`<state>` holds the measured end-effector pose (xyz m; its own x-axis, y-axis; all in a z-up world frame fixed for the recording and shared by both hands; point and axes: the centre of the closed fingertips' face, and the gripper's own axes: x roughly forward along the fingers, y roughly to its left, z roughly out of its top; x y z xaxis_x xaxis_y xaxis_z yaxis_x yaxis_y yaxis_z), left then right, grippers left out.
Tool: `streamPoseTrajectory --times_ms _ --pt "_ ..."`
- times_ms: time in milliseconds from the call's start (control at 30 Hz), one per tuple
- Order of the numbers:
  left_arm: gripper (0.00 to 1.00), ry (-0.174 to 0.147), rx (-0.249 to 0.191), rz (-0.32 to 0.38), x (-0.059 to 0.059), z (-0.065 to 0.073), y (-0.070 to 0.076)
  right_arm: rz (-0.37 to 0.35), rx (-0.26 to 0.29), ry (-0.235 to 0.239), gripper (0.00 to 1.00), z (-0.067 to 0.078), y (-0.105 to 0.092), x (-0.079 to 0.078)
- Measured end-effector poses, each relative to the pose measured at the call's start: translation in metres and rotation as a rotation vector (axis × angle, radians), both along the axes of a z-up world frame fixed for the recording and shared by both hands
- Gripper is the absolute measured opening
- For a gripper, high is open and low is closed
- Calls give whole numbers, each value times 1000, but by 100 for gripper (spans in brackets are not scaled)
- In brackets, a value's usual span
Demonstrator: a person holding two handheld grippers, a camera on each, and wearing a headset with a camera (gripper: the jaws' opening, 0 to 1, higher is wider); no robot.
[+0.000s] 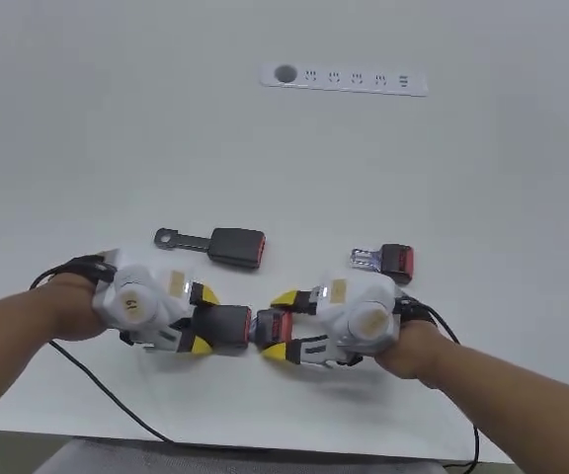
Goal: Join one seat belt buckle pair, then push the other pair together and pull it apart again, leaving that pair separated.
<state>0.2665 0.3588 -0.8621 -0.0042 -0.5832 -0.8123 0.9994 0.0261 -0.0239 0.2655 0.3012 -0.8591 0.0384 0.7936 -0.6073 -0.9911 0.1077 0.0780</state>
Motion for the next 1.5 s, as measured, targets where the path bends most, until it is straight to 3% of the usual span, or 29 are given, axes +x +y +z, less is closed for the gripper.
streamPoseTrajectory --times_ms 200,533,700,1500 --pt "33 6 -47 21 0 1 0 8 10 -12 36 -1 -1 0" --pt "33 11 -72 7 -1 4 -4 -11 39 -13 36 -1 -2 3" --pt "33 17 -79 -2 -2 7 -5 -34 63 11 35 -1 -3 3" --pt "33 22 -93 -5 -3 8 -3 -44 70 3 36 0 -3 3"
